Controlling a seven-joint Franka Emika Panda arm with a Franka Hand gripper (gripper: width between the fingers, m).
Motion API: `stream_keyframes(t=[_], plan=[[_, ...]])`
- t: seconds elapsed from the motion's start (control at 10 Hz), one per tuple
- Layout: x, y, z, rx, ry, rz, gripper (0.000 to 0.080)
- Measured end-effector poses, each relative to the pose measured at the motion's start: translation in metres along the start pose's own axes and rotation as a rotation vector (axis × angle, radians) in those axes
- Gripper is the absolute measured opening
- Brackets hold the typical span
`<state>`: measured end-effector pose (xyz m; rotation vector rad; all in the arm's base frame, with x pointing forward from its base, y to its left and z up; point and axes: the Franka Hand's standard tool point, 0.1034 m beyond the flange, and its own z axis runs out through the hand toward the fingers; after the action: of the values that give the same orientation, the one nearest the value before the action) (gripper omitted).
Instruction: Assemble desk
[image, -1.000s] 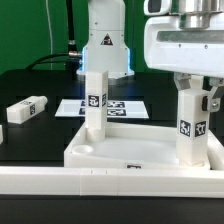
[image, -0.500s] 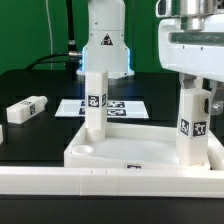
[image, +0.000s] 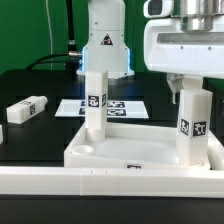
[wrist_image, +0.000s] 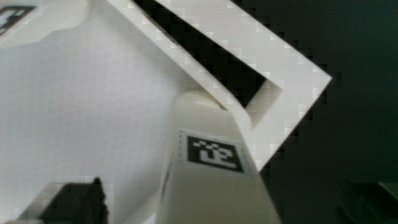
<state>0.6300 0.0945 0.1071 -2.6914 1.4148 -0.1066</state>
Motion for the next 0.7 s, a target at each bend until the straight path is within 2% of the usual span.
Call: stream_keyframes(t=[0.2, 0.7], plan=[[0.0012, -0.0008, -0.0009, 0.002, 0.003, -0.237, 0.0649], [0.0093, 0.0025, -0.0018, -0.015, 0.014, -0.818, 0.0649]])
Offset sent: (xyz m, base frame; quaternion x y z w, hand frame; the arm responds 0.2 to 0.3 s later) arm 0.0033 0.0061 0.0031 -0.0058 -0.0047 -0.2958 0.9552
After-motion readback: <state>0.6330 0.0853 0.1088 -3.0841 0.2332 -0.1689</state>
